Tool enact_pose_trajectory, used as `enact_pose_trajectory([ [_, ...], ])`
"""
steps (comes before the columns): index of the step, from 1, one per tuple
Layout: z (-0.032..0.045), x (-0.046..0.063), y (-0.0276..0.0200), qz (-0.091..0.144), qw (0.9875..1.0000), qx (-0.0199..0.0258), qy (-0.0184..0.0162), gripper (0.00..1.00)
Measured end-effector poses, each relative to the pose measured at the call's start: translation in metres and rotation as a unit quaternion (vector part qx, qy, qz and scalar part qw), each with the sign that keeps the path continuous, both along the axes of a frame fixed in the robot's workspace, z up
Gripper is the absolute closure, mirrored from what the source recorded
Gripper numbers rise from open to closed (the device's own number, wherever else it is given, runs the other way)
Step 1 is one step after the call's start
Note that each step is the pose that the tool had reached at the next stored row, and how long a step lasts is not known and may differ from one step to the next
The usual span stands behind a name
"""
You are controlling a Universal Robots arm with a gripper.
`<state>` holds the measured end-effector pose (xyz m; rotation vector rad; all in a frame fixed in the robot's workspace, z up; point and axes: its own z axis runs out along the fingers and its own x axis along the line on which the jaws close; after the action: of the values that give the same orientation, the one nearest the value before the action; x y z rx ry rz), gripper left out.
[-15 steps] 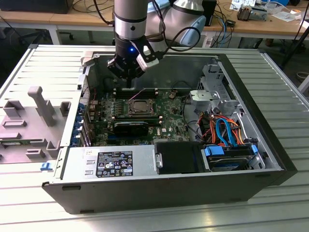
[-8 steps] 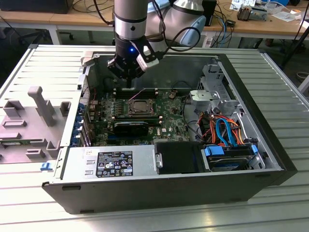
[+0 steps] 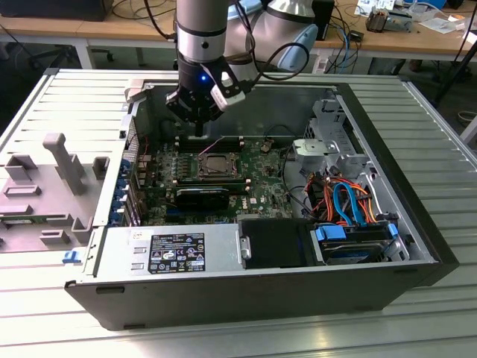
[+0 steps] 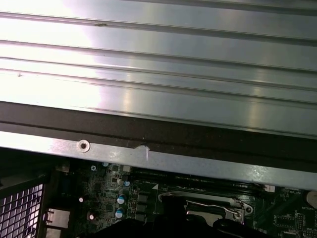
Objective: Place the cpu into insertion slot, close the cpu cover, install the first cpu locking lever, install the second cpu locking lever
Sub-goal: 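Install the first cpu locking lever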
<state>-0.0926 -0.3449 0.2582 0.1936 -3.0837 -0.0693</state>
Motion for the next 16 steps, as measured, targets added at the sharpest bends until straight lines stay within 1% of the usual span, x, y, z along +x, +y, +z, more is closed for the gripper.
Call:
enact_pose_trajectory([
  [16, -0.0034, 0.0000, 0.0000, 0.000, 1.0000, 0.0000, 0.0000, 0.89],
])
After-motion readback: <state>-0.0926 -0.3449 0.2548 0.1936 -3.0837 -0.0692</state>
